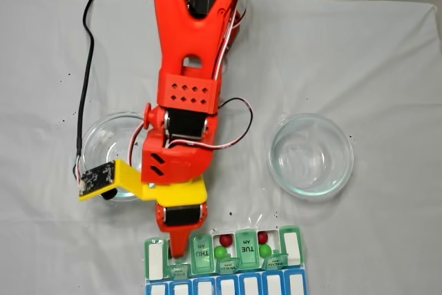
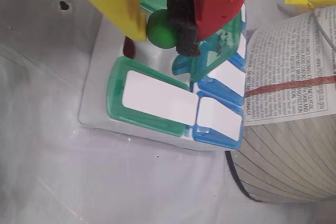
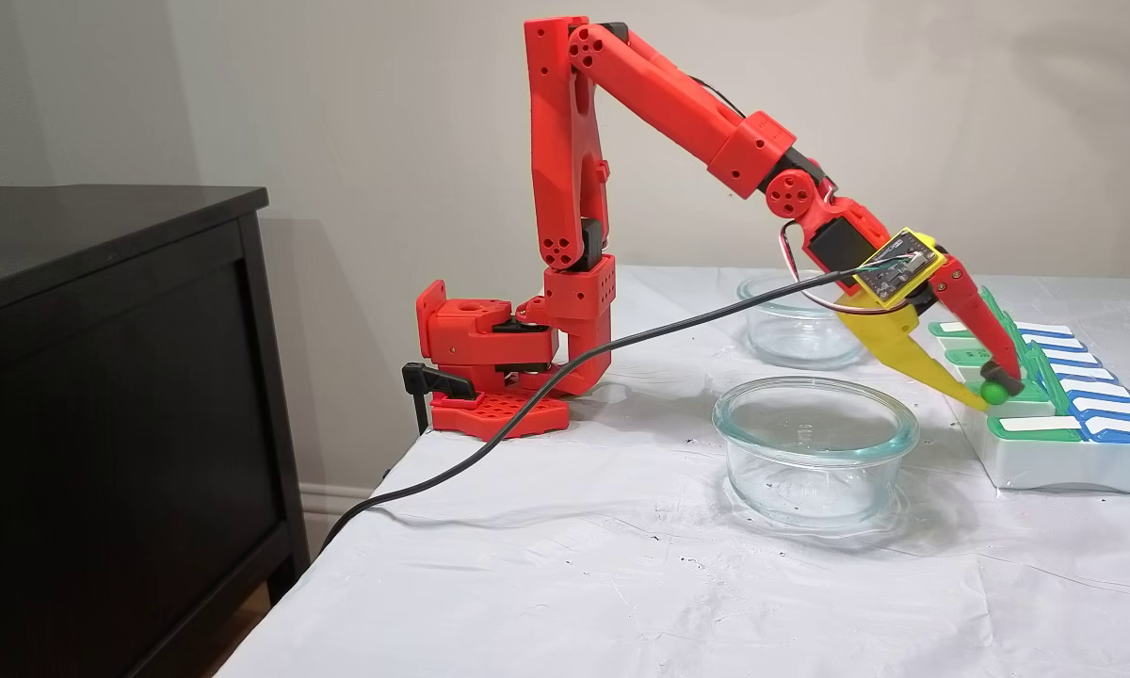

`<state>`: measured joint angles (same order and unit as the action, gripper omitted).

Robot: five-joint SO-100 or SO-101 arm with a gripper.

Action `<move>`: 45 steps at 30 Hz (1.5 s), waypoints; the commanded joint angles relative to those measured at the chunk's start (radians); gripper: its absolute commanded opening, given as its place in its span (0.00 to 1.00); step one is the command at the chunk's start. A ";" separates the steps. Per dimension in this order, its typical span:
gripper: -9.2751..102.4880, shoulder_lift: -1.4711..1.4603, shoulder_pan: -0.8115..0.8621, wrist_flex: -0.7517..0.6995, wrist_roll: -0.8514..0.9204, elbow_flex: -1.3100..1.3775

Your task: Sort medicines into box.

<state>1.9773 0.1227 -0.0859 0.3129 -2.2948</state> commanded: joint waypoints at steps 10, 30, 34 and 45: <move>0.08 -0.051 -0.012 0.072 0.002 0.115; 0.11 0.173 0.000 -0.034 -0.032 0.067; 0.08 0.402 -0.032 -0.044 -0.021 -0.043; 0.08 0.442 -0.301 0.210 -0.103 -0.141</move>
<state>2.4360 -0.1104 -0.0568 0.2301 -2.4605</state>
